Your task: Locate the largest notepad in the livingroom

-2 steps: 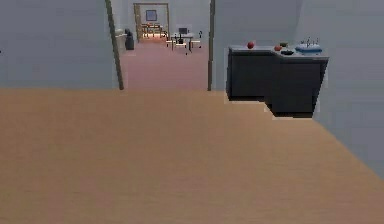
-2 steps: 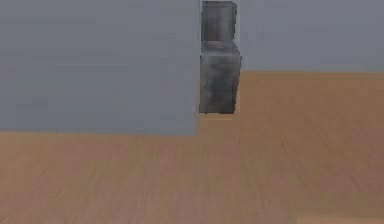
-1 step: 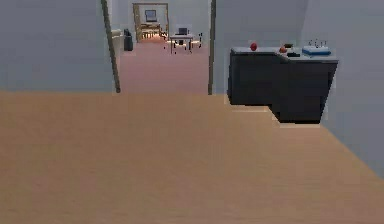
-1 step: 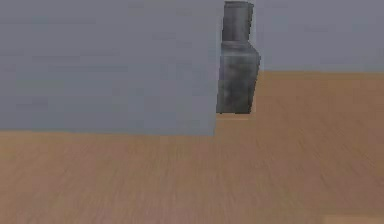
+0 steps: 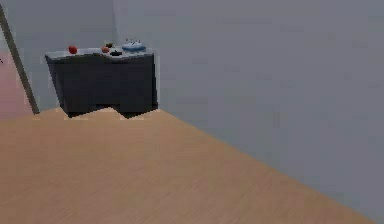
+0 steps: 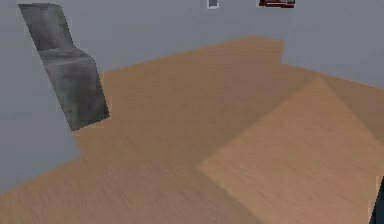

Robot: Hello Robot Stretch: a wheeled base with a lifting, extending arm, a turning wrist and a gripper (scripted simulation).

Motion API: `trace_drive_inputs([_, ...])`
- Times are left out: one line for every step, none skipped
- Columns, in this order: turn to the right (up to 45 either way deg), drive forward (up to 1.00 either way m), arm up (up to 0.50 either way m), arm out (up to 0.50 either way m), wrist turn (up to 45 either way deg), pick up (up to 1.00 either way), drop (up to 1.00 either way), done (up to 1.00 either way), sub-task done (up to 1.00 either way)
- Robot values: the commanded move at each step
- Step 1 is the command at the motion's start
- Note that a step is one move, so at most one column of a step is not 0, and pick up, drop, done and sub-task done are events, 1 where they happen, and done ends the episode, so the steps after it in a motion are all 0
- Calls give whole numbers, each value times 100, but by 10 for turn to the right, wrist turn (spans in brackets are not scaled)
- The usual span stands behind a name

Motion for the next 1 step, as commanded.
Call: trace_drive_inputs([0, 20, 0, 0, 0, 0, 0, 0, 0])
